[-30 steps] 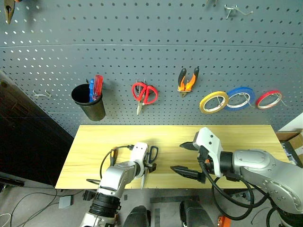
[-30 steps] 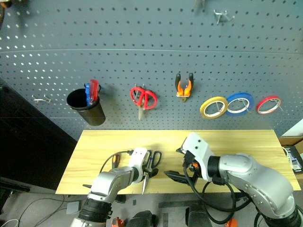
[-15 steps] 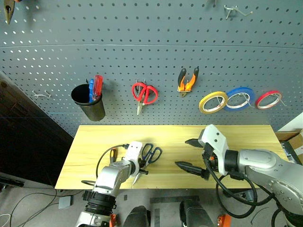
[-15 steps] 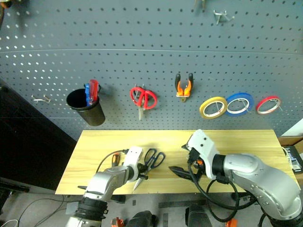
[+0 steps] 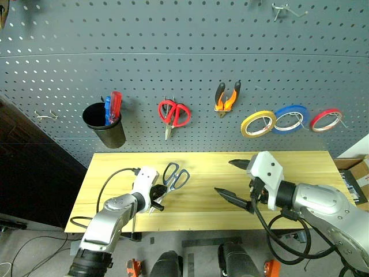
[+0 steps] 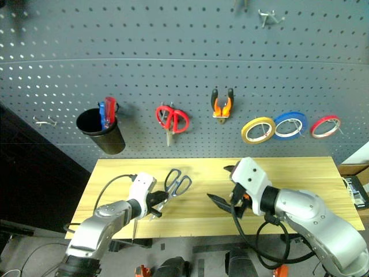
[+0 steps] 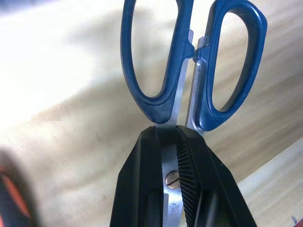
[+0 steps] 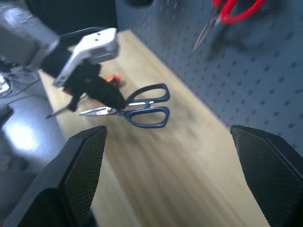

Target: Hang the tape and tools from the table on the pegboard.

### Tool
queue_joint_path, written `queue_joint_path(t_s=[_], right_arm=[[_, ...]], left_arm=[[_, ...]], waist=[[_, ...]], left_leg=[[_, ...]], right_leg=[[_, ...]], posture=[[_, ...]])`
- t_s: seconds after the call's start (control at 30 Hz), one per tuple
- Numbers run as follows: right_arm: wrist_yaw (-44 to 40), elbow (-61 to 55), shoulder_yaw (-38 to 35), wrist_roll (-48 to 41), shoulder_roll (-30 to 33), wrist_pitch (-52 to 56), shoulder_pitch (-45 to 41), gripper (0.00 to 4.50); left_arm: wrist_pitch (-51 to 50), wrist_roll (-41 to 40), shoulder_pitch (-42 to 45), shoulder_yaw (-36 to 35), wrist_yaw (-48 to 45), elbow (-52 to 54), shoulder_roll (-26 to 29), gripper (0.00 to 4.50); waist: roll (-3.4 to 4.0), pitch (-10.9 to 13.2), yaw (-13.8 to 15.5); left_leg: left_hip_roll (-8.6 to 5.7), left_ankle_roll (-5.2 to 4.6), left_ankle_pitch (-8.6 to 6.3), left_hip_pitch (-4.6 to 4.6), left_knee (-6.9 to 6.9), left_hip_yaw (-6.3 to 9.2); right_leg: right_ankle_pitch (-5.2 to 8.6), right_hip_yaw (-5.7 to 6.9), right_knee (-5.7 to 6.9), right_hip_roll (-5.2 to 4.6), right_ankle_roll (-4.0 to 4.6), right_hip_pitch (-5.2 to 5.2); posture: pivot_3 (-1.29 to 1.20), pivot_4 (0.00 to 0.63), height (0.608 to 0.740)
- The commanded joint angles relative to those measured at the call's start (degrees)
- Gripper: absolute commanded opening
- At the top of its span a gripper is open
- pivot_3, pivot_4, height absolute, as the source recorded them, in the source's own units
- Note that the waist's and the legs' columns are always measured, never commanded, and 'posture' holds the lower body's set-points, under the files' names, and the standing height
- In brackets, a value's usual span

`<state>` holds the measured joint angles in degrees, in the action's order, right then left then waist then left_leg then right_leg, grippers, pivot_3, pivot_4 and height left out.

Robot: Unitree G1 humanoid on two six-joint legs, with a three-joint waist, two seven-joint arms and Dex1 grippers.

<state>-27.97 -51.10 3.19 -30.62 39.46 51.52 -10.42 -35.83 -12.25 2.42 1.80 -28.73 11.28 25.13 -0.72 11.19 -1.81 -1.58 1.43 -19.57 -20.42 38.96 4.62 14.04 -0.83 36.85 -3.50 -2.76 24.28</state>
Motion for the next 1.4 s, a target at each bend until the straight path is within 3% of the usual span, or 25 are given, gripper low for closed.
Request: queue_joint_path(t_s=[0.03,0.23,0.43,0.67,1.13,1.4], right_arm=[[-0.2,-1.7,-1.7,-0.2,-0.2,-2.4,-0.7,4.50],[-0.9,-1.9,-1.7,1.5,1.3,-4.7,0.2,4.50],[0.4,-0.3,-1.3,3.9,0.0,-7.1,-1.2,4.50],[1.4,1.7,-2.3,3.4,-2.3,-6.9,-5.3,4.50],[2.7,1.9,-0.8,2.7,-5.0,-5.6,-12.0,4.50],[2.7,1.8,2.2,2.5,-6.7,-5.1,-13.0,4.50]], left_arm=[[9.9,-0.2,-2.6,-2.5,-2.2,6.7,1.3,0.16],[30.4,3.1,-6.2,-6.4,-3.3,14.2,3.2,0.16],[37.0,4.8,-0.7,-7.5,-0.4,13.4,1.9,0.16],[32.6,3.4,6.9,-6.8,1.1,6.8,0.2,0.16],[30.1,4.4,13.1,-2.6,-0.8,-2.0,-1.1,0.16],[19.9,1.8,9.0,-3.6,0.3,2.3,-2.2,2.49]], waist=[[0.00,0.0,0.1],[-0.01,0.0,0.3],[-0.03,0.0,0.5],[-0.04,0.0,0.3],[-0.04,0.0,0.1],[-0.05,0.0,-0.1]], left_leg=[[0.00,0.00,0.00,-0.02,0.00,0.01],[-0.01,-0.01,0.00,-0.10,0.01,0.03],[-0.04,-0.02,0.00,-0.09,0.04,0.03],[-0.04,-0.03,0.00,-0.07,0.06,-0.01],[-0.04,-0.03,0.00,-0.13,0.08,-0.01],[-0.04,-0.03,0.00,-0.13,0.08,-0.02]], right_leg=[[0.00,0.00,0.01,-0.01,0.00,0.00],[0.00,0.00,-0.02,-0.02,0.00,0.01],[0.00,0.10,0.01,0.03,0.00,-0.04],[0.00,0.12,0.07,0.29,0.00,-0.02],[0.00,0.11,0.09,0.29,0.00,0.06],[0.00,0.08,0.11,0.28,0.00,0.09]], posture=[[-0.07,0.187,0.740],[-0.04,0.181,0.740],[-0.02,0.176,0.740],[-0.03,0.173,0.740],[-0.06,0.181,0.740],[-0.05,0.187,0.740]])
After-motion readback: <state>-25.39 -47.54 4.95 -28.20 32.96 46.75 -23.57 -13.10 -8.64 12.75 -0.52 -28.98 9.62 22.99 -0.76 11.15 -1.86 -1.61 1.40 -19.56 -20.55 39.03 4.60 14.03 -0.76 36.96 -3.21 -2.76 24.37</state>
